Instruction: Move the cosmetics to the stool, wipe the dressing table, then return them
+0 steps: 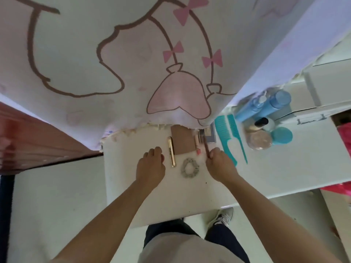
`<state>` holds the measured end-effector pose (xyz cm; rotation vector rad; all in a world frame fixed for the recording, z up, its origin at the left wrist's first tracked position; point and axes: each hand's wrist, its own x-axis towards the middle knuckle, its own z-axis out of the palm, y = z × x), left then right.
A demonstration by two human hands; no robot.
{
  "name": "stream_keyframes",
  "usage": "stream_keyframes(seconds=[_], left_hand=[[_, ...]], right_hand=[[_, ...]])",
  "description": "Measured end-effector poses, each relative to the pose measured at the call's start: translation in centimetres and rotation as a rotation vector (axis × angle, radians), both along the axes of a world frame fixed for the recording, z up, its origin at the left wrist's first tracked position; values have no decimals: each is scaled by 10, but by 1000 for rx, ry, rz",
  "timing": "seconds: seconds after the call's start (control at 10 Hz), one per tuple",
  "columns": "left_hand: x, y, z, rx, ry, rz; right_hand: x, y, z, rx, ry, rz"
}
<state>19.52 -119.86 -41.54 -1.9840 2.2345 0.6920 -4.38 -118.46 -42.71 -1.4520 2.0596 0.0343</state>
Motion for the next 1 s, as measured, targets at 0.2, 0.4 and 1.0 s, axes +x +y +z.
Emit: stream_keyframes(seconds=[0.2, 0.4, 1.0], left_hand=[[8, -3, -21, 9, -47, -81], [10, 29, -24, 79, -137, -139], [1, 51, -7, 175, -139, -165]], right_hand=[[7, 2, -15, -70, -7, -47], [9, 13, -23, -4, -46, 28], [-27, 5, 38, -86, -100, 128]])
